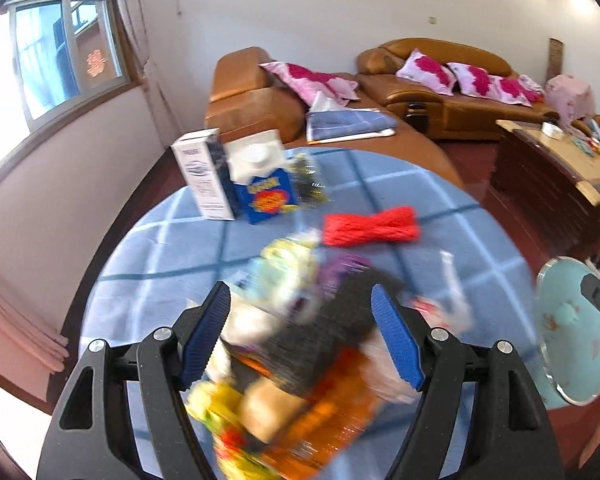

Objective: Collect trash
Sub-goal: 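Grasp the yellow-white plastic bag with the left tool while the right tool grasps the red rope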

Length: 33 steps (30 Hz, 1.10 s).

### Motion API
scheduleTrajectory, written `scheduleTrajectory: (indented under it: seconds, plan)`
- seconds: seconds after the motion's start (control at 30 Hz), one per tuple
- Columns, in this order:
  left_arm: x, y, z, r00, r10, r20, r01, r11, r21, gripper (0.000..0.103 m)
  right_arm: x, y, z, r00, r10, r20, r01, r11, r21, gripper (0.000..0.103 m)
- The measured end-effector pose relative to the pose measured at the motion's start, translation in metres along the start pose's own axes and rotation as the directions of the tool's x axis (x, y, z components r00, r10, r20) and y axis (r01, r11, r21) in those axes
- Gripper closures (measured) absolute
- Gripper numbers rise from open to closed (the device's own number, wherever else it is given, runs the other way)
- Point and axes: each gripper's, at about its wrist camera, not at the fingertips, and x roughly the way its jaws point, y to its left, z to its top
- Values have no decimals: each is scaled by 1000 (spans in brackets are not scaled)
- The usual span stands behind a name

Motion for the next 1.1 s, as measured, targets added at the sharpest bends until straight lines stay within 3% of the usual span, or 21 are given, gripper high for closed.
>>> scheduleTrajectory:
  seconds: [0.2,0.33,0.47,0.5,0.53,0.57,0.7,0.83,0.97,1.03,1.1]
  plan:
    - [35,30,11,998,-14,-60,11,999,-44,29,42,41,22,996,68,-60,-72,996,-53,46]
    - [58,39,10,989,-82,-120,73,995,-74,29,75,60,33,984,121,-127,-128,991,-49,46]
    - [78,43,7,981,-112,-159,102,992,-67,30,98,75,40,982,115,-152,-129,988,-85,46]
    - [84,47,7,977,-130,-167,119,990,-76,37,103,78,42,980,118,-158,-133,987,-86,46]
    - [87,48,7,974,-144,-172,132,988,-80,55,110,80,45,978,124,-166,-140,987,-85,46]
    - [92,51,8,971,-155,-182,141,986,-86,56,115,82,47,977,126,-171,-142,986,-85,46]
    - [93,68,18,978,-160,-133,142,980,-138,59,139,92,53,968,145,-206,-165,982,-87,46]
    - [84,84,29,995,-83,-59,73,985,-154,60,170,104,53,958,138,-251,-169,980,-107,46]
    - [82,96,35,999,-37,-33,31,987,-159,59,198,115,51,936,142,-322,-195,971,-137,47]
    - [84,99,34,999,-21,-41,14,987,-161,59,206,119,48,930,147,-338,-208,966,-152,70]
    - [87,105,32,998,-14,-53,5,985,-173,59,206,123,46,929,149,-338,-217,961,-174,77]
